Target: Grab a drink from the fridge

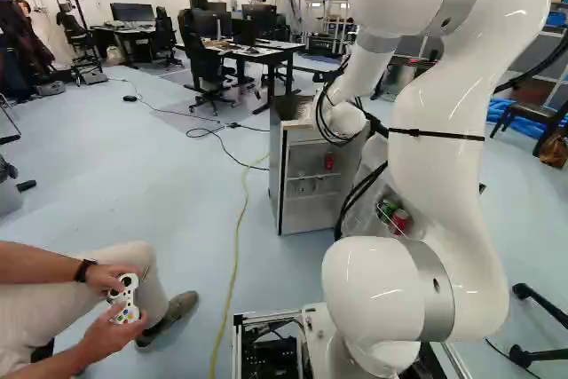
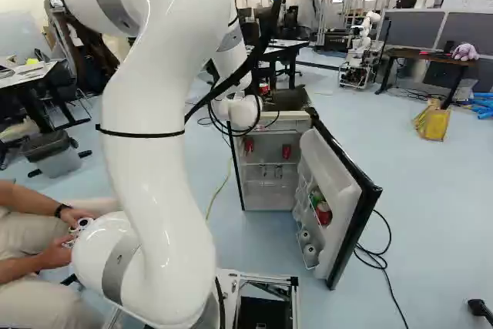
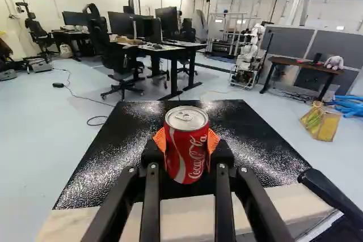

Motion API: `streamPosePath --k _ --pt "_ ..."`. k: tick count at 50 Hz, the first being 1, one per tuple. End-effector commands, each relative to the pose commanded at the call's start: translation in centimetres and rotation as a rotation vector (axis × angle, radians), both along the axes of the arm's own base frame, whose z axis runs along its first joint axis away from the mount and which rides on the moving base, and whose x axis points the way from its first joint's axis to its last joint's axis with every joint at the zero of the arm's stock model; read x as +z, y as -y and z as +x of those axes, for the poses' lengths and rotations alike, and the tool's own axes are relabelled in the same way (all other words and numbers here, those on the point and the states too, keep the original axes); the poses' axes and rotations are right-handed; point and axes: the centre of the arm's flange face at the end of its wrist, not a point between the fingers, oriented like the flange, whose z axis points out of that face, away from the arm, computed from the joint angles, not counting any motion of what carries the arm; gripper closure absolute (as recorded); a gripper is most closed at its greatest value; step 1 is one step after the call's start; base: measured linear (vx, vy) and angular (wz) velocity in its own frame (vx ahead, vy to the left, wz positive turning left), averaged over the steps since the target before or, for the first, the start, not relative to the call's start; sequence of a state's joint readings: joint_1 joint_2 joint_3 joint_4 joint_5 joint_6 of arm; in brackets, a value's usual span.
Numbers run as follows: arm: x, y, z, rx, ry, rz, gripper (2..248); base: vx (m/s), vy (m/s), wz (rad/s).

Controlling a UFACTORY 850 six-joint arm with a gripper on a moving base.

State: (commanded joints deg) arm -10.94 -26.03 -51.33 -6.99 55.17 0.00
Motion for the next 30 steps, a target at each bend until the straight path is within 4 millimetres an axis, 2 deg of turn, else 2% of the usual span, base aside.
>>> streamPosePath --k 14,30 --pt "-1.5 0.0 0.1 0.000 -0.024 0.005 161 0.000 0.000 0.000" --pt "-1.7 0.0 0.1 0.000 -0.027 0.005 160 0.000 0.000 0.000"
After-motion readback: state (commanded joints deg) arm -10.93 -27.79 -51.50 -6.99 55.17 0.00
